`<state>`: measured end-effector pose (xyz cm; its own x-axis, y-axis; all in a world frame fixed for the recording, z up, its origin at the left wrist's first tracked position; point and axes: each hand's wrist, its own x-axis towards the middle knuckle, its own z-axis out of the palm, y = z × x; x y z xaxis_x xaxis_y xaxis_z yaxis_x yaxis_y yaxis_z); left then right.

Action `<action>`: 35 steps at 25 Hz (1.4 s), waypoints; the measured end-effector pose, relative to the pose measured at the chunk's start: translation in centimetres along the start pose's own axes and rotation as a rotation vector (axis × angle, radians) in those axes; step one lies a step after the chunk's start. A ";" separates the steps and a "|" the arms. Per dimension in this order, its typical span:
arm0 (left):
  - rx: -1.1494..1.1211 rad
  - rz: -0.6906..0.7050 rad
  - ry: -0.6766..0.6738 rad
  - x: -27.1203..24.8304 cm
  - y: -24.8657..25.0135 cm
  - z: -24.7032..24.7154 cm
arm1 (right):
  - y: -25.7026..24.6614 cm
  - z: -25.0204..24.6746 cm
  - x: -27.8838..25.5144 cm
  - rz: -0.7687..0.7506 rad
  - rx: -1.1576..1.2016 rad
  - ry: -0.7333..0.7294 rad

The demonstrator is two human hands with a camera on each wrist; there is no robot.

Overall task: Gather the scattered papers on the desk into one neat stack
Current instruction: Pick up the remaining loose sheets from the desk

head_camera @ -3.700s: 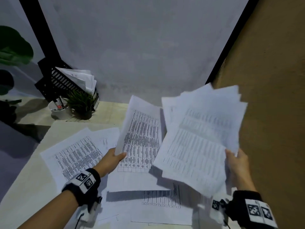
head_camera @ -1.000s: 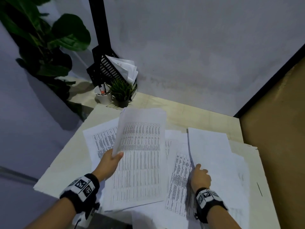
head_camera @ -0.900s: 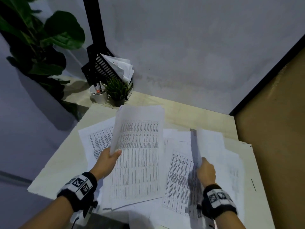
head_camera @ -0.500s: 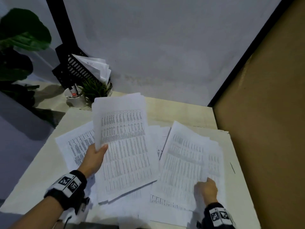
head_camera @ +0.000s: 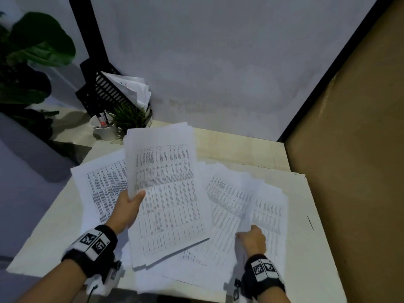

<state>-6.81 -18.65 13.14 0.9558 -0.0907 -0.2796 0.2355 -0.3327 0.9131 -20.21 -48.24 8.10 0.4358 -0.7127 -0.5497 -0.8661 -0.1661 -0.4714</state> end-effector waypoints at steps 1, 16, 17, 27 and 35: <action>-0.022 0.009 0.006 -0.2 0.1 -0.1 | 0.0 -0.7 0.0 -0.031 0.072 -0.014; 0.024 0.019 0.005 -1.4 -0.6 0.4 | 0.7 -4.9 2.3 -0.108 0.025 0.031; 0.017 0.017 0.005 -1.4 -0.5 0.5 | 0.8 -4.7 2.4 -0.110 -0.014 0.006; 0.002 0.018 0.000 -1.4 -1.1 -0.9 | -0.3 -7.7 1.1 -0.352 -0.070 0.318; -0.001 -0.009 -0.012 -1.1 -1.2 -0.3 | -1.0 -12.4 0.8 -0.463 -0.026 0.336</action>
<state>-8.14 -17.86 12.42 0.9514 -0.0991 -0.2915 0.2445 -0.3322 0.9110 -22.07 -57.07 16.64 0.6733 -0.7384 -0.0380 -0.6109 -0.5267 -0.5911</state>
